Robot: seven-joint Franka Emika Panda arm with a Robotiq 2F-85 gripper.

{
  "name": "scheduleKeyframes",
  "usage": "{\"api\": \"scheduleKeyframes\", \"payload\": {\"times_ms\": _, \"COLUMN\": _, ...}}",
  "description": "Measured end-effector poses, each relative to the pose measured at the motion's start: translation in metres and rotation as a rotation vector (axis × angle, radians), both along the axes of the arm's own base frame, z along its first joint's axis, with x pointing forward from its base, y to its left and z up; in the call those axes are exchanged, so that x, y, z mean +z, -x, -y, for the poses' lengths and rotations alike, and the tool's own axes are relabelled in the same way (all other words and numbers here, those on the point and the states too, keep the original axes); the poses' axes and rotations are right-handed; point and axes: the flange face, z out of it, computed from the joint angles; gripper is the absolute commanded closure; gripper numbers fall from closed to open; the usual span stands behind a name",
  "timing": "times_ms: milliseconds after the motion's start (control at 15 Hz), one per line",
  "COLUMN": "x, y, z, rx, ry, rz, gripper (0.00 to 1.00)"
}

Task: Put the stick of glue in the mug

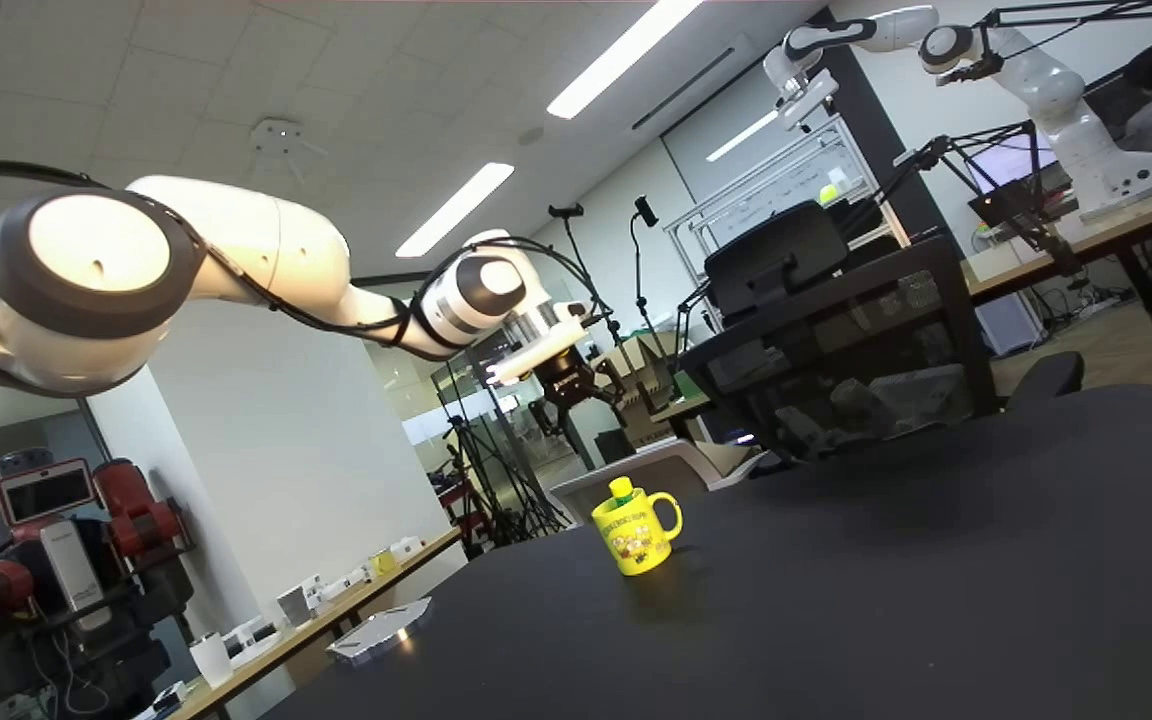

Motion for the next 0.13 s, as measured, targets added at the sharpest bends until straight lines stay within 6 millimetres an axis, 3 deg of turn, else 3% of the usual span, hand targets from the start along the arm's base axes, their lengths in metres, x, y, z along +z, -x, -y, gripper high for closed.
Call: {"api": "scheduleKeyframes", "payload": {"times_ms": 133, "x": 0.0110, "y": 0.0001, "z": 0.0000, "rx": 0.004, "ry": 0.001, "rz": 0.012, "gripper": 0.00}}
